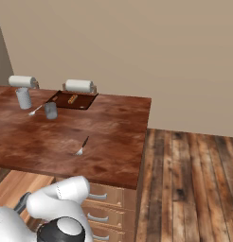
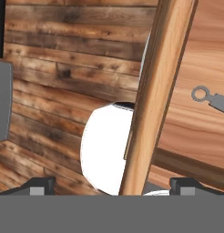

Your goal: Take the tongs from the drawer on the left and place them on the dining counter next to the tray containing the hot dog.

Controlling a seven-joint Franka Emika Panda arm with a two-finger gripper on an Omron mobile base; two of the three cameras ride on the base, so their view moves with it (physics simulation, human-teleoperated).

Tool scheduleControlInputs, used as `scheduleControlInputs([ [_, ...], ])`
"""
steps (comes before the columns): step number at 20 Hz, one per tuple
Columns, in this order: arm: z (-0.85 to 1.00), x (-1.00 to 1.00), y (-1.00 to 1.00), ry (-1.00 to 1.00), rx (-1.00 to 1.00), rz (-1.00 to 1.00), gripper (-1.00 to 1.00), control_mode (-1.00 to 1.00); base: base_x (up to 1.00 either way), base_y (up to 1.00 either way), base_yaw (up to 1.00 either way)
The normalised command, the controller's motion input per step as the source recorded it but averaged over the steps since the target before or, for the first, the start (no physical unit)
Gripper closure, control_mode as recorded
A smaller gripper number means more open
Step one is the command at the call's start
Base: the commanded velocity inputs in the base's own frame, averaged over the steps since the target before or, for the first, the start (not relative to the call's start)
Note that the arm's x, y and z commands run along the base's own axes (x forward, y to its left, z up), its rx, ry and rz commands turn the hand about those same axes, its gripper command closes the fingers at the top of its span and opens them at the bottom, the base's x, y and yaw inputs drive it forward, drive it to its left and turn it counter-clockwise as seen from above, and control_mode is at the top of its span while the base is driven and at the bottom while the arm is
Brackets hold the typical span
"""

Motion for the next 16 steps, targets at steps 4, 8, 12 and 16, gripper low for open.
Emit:
scheduleControlInputs([
  [4,0.17,0.21,-0.17,0.0,0.0,0.0,-1.0,-1.0,0.0,0.0,0.0],
  [8,0.04,0.27,-0.02,0.0,0.0,-0.03,-1.0,-1.0,0.0,0.0,0.0],
  [12,0.0,0.2,0.0,0.0,0.0,-0.15,-1.0,-1.0,0.0,0.0,0.0],
  [16,0.0,0.06,0.0,0.0,0.0,-0.25,-1.0,-1.0,0.0,0.0,0.0],
])
